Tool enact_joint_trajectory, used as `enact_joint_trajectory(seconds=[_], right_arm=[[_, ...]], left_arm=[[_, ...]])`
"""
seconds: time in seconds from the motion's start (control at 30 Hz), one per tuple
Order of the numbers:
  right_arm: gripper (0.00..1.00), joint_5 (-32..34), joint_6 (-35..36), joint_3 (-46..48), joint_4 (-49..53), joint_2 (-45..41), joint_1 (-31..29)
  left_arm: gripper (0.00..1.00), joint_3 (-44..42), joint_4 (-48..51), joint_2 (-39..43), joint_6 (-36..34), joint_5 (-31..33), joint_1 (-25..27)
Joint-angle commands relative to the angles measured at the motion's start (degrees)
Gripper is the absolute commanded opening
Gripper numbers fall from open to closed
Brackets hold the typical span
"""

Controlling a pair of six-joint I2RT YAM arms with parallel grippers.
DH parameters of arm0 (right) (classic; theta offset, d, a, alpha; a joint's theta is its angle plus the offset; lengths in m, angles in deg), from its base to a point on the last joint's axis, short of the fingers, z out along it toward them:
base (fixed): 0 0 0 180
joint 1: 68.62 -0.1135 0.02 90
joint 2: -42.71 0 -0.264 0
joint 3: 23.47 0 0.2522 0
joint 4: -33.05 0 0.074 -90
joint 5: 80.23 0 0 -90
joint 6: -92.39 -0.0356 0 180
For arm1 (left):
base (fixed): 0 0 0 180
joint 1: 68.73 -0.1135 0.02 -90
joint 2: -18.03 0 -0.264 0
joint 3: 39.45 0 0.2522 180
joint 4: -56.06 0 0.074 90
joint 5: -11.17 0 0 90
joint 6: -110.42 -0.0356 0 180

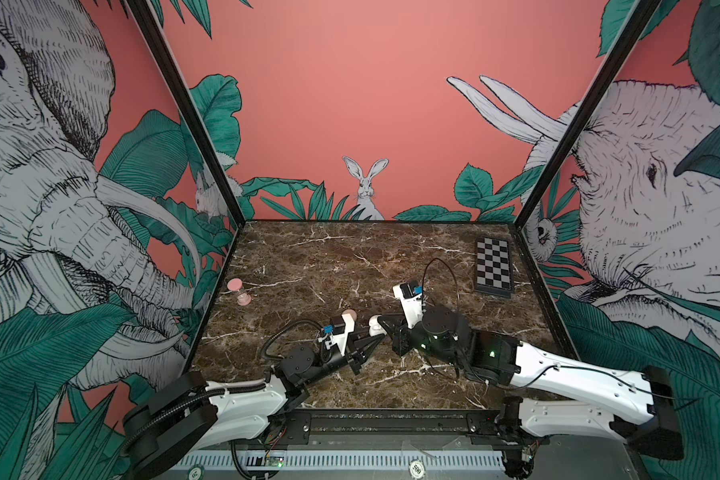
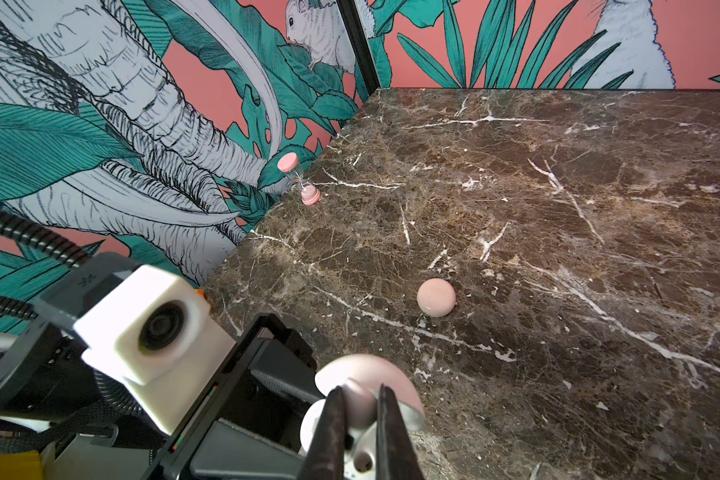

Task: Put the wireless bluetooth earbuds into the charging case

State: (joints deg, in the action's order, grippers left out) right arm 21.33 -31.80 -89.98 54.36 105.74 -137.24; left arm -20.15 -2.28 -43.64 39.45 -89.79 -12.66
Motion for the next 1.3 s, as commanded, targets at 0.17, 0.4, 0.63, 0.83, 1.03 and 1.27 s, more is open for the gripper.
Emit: enact_joint_trajectory(seconds=[0.17, 0.4, 0.63, 0.83, 1.03, 1.27], right_arm=[[0.06, 0.0, 1.3, 0.0, -1.2, 0.3, -0.7], [0.06, -1.2, 2.2, 0.1, -1.1, 0.1, -0.7], [0.09, -1.5, 2.3, 0.1, -0.7, 0.2, -0.8], [0.14, -1.6, 2.2, 0.3, -1.0, 0.2, -0.9], [0.21, -1.7, 1.9, 0.5, -1.0, -0.3, -0.8], [0.24, -1.0, 2.1, 0.3, -0.9, -1.2, -0.8]], left_arm=[[0.00, 1.4, -0.8, 1.2, 1.5, -0.1, -0.3], [0.00, 1.2, 0.0, 2.3, 1.5, 0.4, -0.3], [0.00, 1.1, 1.5, 3.7, 0.5, 0.7, -0.3], [0.00, 1.2, 1.7, 4.0, 0.2, 0.7, -0.3], [0.00, 1.1, 1.4, 3.8, 0.1, 0.6, -0.3], [0.00, 1.1, 1.6, 3.8, -0.3, -0.1, -0.3]])
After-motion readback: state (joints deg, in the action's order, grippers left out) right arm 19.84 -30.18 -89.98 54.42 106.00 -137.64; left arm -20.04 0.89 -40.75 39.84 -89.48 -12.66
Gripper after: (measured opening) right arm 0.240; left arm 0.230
